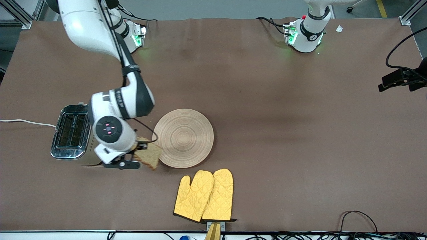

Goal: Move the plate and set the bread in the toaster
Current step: 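Lift the bread with the right gripper and carry it over the toaster, then lower the bread into the toaster slot and open the right gripper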

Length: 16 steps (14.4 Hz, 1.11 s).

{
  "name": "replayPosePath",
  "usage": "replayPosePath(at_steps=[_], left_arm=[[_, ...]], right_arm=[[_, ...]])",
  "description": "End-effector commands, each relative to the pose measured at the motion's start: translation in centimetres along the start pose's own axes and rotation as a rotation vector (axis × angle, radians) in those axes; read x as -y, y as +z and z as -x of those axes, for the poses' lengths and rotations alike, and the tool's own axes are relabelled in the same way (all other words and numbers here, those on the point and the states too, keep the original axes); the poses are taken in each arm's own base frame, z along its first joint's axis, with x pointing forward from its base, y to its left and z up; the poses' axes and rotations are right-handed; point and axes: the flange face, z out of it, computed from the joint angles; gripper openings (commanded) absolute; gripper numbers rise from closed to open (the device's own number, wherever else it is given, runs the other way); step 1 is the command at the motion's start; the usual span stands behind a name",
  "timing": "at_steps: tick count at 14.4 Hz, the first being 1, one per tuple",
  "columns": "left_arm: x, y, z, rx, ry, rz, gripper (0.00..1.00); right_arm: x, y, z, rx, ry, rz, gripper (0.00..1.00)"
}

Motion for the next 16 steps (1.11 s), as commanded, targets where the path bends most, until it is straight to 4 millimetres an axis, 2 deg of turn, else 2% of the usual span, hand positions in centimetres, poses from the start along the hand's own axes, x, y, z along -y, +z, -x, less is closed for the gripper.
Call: replayPosePath(at_steps=[1,3,6,11,12,16], left_arm=[[-0.4,-0.5,0.8,0.008,0.005,0.014,1.00],[-0.2,-0.4,0.6,0.010,-0.001,0.013,1.00],[0.2,-0.3,0.6,0.012,-0.009,0.004,1.00],[1.5,1.5,-0.7,0.040,-0.031,-0.034,1.00],[1.6,1.7,-0.9,0.040,-0.033,-0.032,1.00],[1.6,1.8,-1.2,0.029,-0.033,-0.033,1.00]], right_arm=[[-5.5,-3.5,-0.1,0.053,-0.075,0.061,0.00],[-8.6,-5.4,0.5,0.109,-0.099,0.141,0.00],[-11.3,-7.8,1.8,0.152,-0.106,0.247,0.00],[-15.7,-9.4,3.0,0.220,-0.124,0.409,0.00],[-16.8,-9.0,3.0,0.238,-0.105,0.436,0.00],[-18.1,-4.9,2.7,0.310,-0.090,0.487,0.00]])
